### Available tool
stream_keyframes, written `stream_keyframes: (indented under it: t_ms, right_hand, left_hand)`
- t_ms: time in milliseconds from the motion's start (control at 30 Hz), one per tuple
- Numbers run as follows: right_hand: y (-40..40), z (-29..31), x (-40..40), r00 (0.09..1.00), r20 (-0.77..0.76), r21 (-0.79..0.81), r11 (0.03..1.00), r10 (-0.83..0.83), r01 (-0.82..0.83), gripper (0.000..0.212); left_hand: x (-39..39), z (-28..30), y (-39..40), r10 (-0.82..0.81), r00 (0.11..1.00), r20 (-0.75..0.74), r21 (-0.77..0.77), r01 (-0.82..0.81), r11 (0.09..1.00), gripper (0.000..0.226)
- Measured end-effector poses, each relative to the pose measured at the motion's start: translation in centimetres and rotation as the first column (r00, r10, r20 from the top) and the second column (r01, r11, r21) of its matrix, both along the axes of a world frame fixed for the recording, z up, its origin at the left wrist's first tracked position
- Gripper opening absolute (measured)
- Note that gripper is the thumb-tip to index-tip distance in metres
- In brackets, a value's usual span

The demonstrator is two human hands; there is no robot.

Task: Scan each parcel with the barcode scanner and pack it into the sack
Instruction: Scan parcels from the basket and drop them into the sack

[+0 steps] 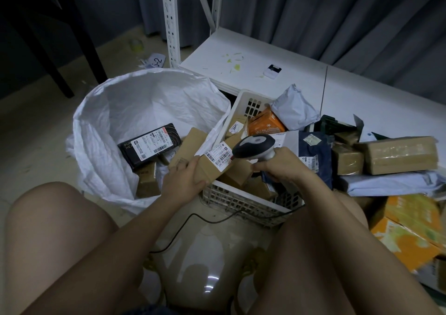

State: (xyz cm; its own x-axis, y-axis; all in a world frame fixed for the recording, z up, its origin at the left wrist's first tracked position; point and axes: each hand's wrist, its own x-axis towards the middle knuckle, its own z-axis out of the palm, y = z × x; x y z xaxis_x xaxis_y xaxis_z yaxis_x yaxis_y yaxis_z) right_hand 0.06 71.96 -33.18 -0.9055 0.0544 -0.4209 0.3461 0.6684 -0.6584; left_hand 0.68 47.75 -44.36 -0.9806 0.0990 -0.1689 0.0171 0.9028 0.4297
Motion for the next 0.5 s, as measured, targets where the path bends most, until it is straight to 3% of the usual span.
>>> stream_keyframes:
  t_ms: [100, 200, 400, 500]
  right_hand:
    - [-0.5, -0.3, 0.2, 0.996, -0.053, -0.063, 0.996, -0.066, 0.062, 0.023]
    - [-1.1, -0.7, 0.1, 0.988, -0.097, -0.161, 0.981, -0.123, 0.107, 0.023]
    - [-2.1, -1.9, -0.7, 0.965, -0.160, -0.238, 0.957, -0.208, 0.167, 0.023]
    - [-2.7, -2.0, -1.3, 0.959, -0.134, -0.309, 0.930, -0.248, 0.198, 0.025]
  left_hand:
    - [0.1, 0.5, 0.2, -0.015, 0.999, 0.040, -0.029, 0.017, 0.999, 0.101]
    - [0.0, 0.7, 0.2, -0.004, 0.999, 0.038, -0.029, 0.006, 1.000, 0.100]
    - [-2.0, 3.2, -2.3, 0.296, 0.940, -0.171, 0.263, -0.246, 0.933, 0.089]
    - [-4.8, 4.8, -5.3, 0.360, 0.897, -0.256, 0.078, -0.352, 0.933, 0.094]
